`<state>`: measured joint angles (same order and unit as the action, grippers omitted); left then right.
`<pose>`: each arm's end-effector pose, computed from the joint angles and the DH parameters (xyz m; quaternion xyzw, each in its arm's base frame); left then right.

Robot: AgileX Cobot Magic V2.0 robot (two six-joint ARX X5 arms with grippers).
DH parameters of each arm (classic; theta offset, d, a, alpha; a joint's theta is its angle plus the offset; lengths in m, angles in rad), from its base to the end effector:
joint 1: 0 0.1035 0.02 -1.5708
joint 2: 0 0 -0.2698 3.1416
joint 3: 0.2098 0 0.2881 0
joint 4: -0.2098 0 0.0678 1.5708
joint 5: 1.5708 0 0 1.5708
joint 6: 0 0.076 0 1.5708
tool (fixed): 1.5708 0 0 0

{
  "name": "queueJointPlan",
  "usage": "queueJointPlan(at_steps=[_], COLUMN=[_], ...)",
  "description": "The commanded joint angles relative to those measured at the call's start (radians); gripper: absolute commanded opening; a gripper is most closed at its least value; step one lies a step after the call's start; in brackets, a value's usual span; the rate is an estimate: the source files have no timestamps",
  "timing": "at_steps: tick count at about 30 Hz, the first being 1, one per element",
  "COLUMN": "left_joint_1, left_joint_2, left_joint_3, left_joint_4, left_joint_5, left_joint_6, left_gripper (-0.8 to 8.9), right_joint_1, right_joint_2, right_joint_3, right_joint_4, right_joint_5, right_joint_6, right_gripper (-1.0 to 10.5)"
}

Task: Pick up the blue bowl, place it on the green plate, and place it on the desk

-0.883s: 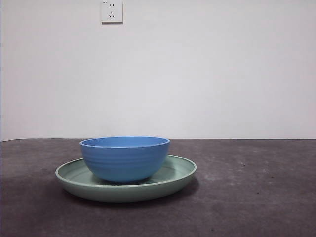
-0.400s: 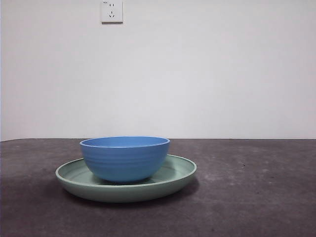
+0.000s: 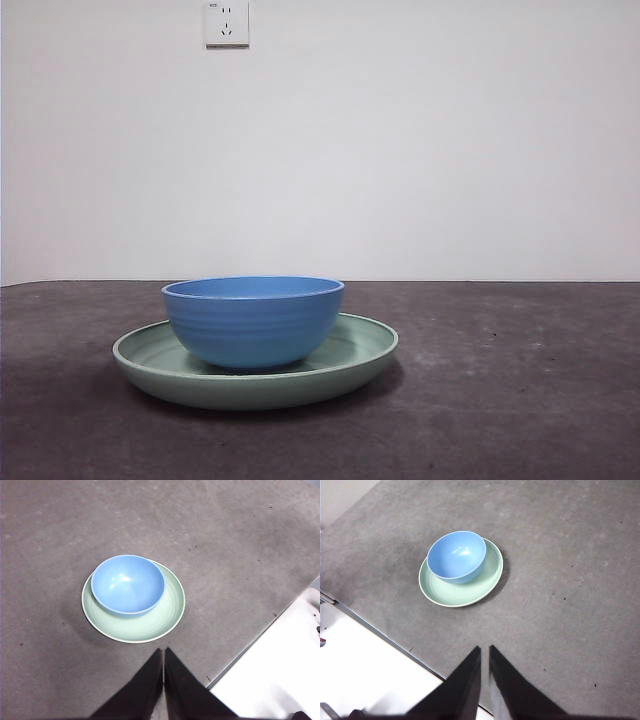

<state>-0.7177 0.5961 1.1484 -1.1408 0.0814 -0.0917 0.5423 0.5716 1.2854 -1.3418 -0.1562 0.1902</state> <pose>0.0898 -0.0866 0.3742 0.0502 0.2922 -0.3593 0.8849 0.0645 0.0527 0.3954 0.0259 0.3327 0.2952 0.8953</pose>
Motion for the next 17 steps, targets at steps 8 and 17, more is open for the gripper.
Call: queueJointPlan(at_steps=[8, 17], left_joint_1=[0.161, 0.559], left_joint_2=[-0.031, -0.277], left_joint_3=[-0.174, -0.796], left_joint_4=[0.187, 0.958], left_joint_5=[0.042, 0.012], left_joint_6=[0.011, 0.156], left_gripper=[0.06, 0.06], right_joint_1=[0.006, 0.006], right_joint_2=[0.007, 0.007], right_joint_3=[0.010, 0.011], right_joint_4=[-0.068, -0.068], right_joint_5=[0.000, 0.000], right_joint_6=[-0.008, -0.008], right_gripper=[0.2, 0.2])
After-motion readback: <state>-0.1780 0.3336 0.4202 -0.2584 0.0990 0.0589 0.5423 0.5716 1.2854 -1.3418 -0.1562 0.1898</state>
